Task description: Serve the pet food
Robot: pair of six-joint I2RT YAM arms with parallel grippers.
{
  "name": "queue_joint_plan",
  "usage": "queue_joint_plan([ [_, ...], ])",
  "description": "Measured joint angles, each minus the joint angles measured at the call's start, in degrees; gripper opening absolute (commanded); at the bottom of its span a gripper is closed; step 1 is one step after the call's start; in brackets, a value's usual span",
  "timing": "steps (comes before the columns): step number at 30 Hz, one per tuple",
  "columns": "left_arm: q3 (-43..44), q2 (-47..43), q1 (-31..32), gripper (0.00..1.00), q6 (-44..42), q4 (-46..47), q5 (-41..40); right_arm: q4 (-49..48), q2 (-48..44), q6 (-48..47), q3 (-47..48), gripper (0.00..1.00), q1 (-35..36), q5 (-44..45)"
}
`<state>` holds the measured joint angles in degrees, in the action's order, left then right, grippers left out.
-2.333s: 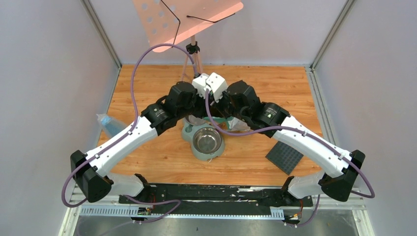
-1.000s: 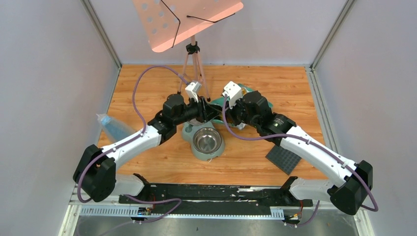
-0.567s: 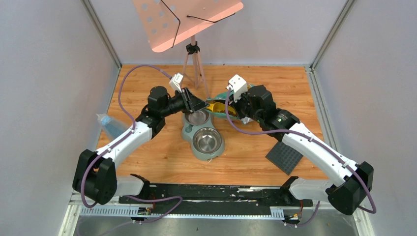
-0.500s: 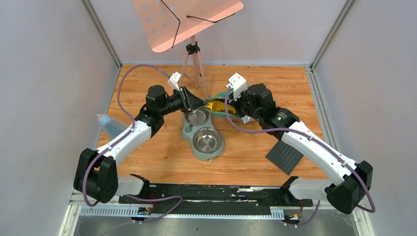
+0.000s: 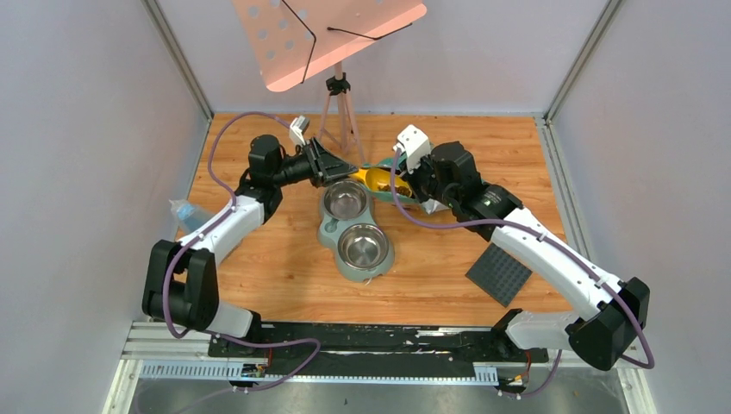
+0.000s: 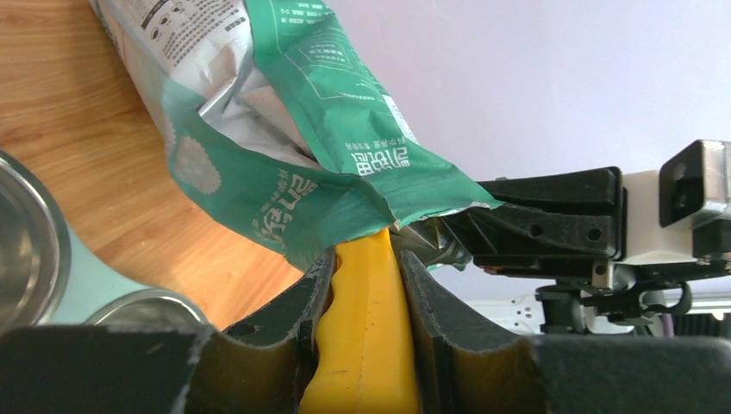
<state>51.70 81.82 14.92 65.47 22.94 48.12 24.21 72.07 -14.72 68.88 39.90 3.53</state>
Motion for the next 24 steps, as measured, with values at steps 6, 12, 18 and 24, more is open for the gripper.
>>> queue_joint_plan([
  [6,4.3,3.1,-1.5,0.00,3.6,-1.6,4.2,1.1,1.1,-0.6,2.3,0.00,-0.7,0.9],
  [12,5.1,3.8,-2.8,0.00,6.0,-2.1,6.2,1.9,1.4,-1.4,2.8,0.00,-0.7,0.9],
  [18,8.1,3.8,-3.7,0.00,6.1,-7.0,7.6,1.9,0.9,-2.2,2.6,0.00,-0.7,0.9],
  [24,9.4,3.8,-4.9,0.00,7.5,-8.9,10.0,1.7,0.6,-2.7,2.3,0.00,-0.7,0.9],
])
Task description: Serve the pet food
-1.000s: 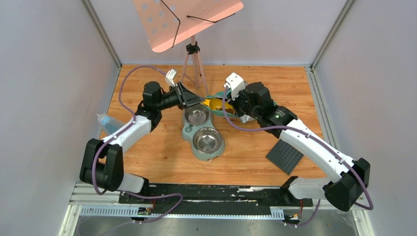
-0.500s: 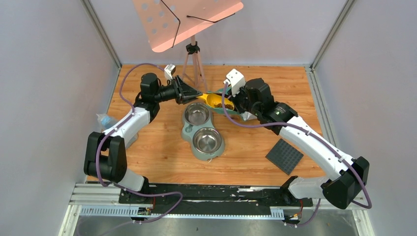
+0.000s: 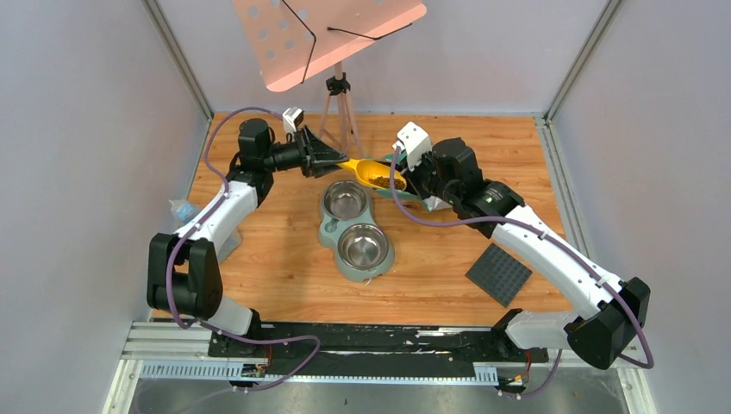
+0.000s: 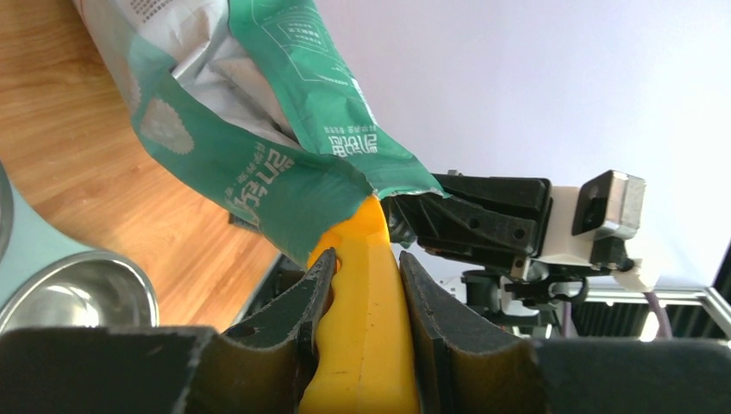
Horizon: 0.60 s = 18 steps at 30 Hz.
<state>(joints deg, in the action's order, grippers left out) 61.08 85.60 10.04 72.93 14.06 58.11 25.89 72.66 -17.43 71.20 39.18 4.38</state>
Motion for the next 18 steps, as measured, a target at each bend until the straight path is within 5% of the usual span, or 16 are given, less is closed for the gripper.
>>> queue_joint_plan([
  [18,-3.3,2.5,-3.7,0.00,16.5,15.5,5.0,4.5,1.3,-2.4,3.7,0.00,-0.4,0.7],
])
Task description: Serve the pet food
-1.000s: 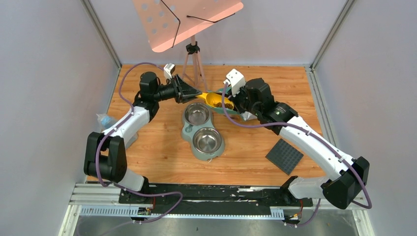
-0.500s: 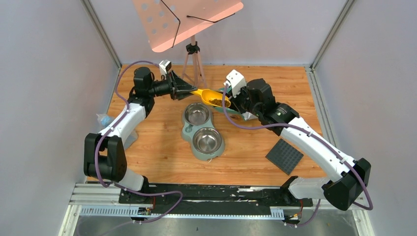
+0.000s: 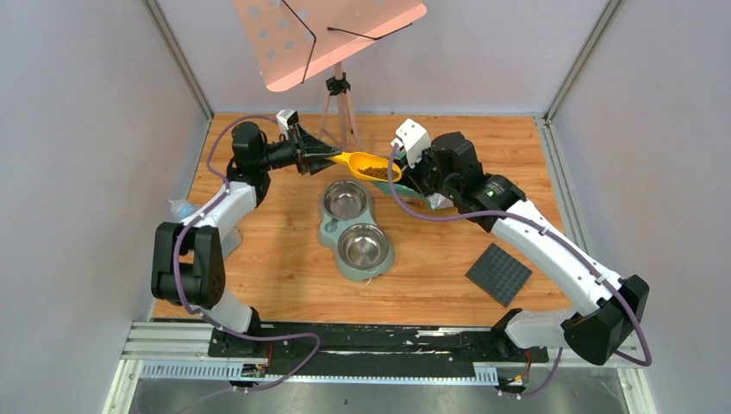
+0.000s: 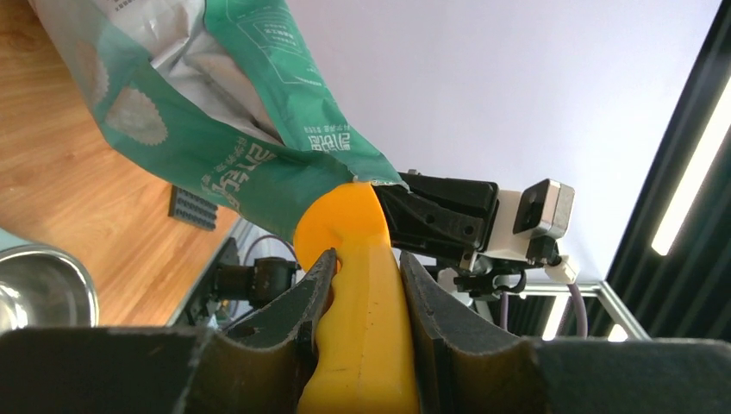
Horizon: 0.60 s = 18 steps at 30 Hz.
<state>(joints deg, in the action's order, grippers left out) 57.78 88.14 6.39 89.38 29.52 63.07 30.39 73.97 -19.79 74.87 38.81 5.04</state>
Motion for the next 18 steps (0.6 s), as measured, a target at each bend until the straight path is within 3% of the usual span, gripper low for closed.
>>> queue_joint_plan([
  [13,3.1,5.6,0.2,0.00,5.3,6.4,3.9,3.7,1.0,-1.0,3.1,0.00,-0.9,1.6],
  [18,3.1,4.2,-5.2,0.00,3.7,4.3,4.9,3.3,1.0,-1.4,3.2,0.00,-1.9,1.5],
])
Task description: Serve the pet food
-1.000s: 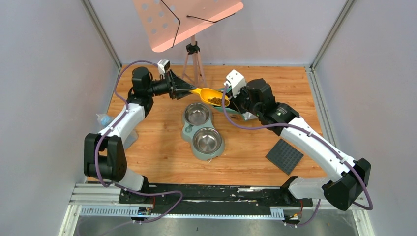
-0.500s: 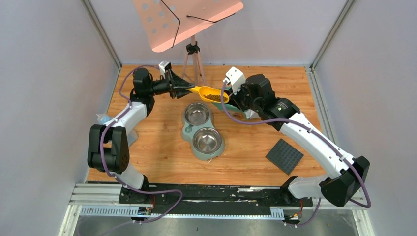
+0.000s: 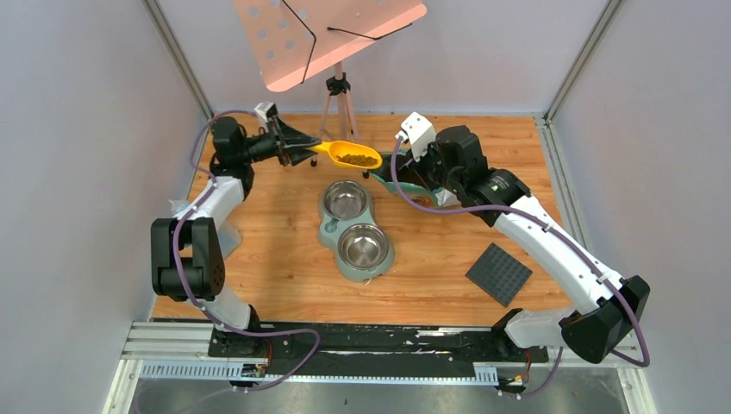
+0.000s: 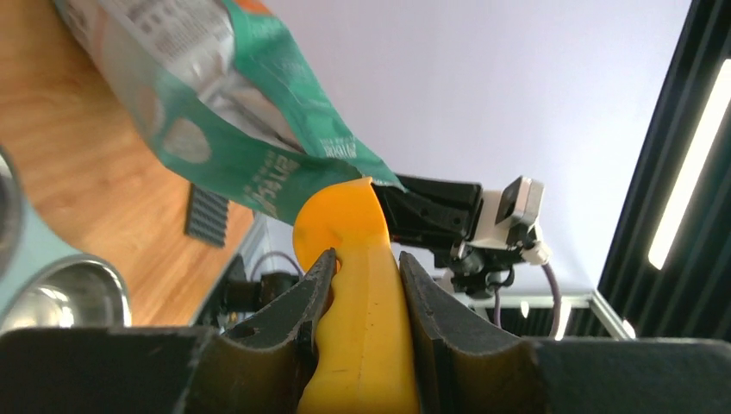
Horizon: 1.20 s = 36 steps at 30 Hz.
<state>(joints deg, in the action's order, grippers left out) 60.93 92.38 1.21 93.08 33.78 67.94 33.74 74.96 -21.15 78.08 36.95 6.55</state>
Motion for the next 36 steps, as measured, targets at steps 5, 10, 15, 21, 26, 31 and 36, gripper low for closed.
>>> queue_joint_plan([
  [5,-0.3,-2.6,-7.1,0.00,-3.4,-3.7,-1.4,-0.6,0.0,0.0,0.0,0.00,-0.6,-0.2],
  [10,-4.3,-5.5,-7.5,0.00,-4.9,-4.3,-1.9,-0.7,0.0,0.0,0.2,0.00,-1.4,-0.9],
  [15,-10.4,-7.8,-8.6,0.00,-7.0,-4.4,-1.9,-0.5,0.0,0.0,1.6,0.00,-3.3,-1.3],
  [21,-12.9,-8.1,-10.9,0.00,-15.5,-9.8,-2.2,0.3,0.2,0.0,4.0,0.00,-4.5,-1.3],
  [26,-11.5,-9.2,-11.0,0.00,-32.1,-26.4,-6.2,0.4,0.6,0.0,5.2,0.00,-4.9,-1.1],
  [31,-7.5,-9.2,-11.0,0.00,-48.1,-42.5,-15.4,1.0,0.6,0.0,5.6,0.00,-4.9,-1.1],
  [36,-4.1,-8.1,-10.8,0.00,-56.5,-49.0,-23.4,1.2,0.6,0.2,5.6,0.00,-4.9,-1.4],
])
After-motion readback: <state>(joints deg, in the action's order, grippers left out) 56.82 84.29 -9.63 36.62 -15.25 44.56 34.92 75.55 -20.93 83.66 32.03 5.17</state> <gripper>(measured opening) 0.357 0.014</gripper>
